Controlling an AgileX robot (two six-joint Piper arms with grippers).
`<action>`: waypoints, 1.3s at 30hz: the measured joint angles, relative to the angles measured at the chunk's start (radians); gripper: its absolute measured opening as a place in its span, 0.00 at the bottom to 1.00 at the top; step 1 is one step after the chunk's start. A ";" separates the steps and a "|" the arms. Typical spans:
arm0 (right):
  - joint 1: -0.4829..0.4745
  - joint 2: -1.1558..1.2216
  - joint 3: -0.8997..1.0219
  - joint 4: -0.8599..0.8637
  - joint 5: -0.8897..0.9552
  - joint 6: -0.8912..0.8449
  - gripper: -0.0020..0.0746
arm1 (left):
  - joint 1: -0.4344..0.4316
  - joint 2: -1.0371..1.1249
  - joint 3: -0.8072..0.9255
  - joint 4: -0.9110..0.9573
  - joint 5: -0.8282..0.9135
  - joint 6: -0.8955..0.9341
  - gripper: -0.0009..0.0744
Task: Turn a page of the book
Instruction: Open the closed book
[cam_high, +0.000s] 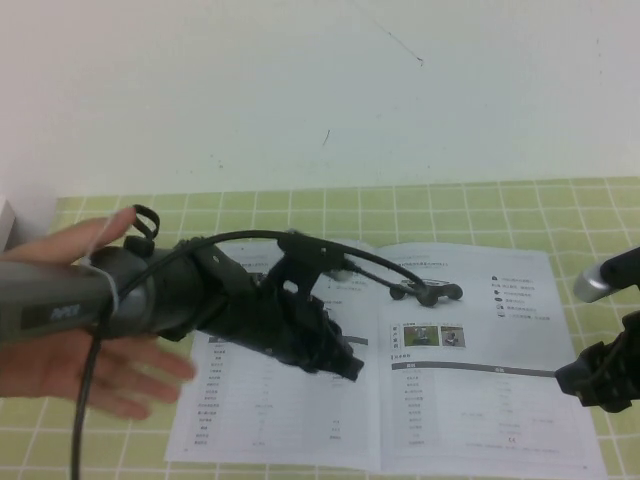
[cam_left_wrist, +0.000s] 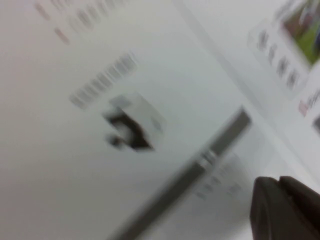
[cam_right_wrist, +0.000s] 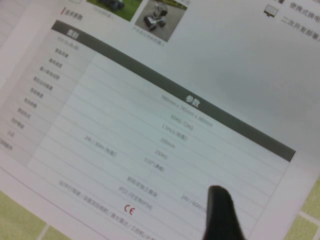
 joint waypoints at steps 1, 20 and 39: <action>0.000 0.000 0.000 0.000 0.000 0.000 0.56 | 0.000 -0.020 0.000 0.009 -0.020 0.002 0.01; 0.000 0.000 0.000 0.000 0.003 0.000 0.56 | 0.000 -0.234 0.055 0.045 -0.138 0.018 0.01; 0.000 0.000 0.000 0.000 -0.029 0.000 0.71 | -0.011 -0.086 0.060 -0.044 -0.087 0.094 0.01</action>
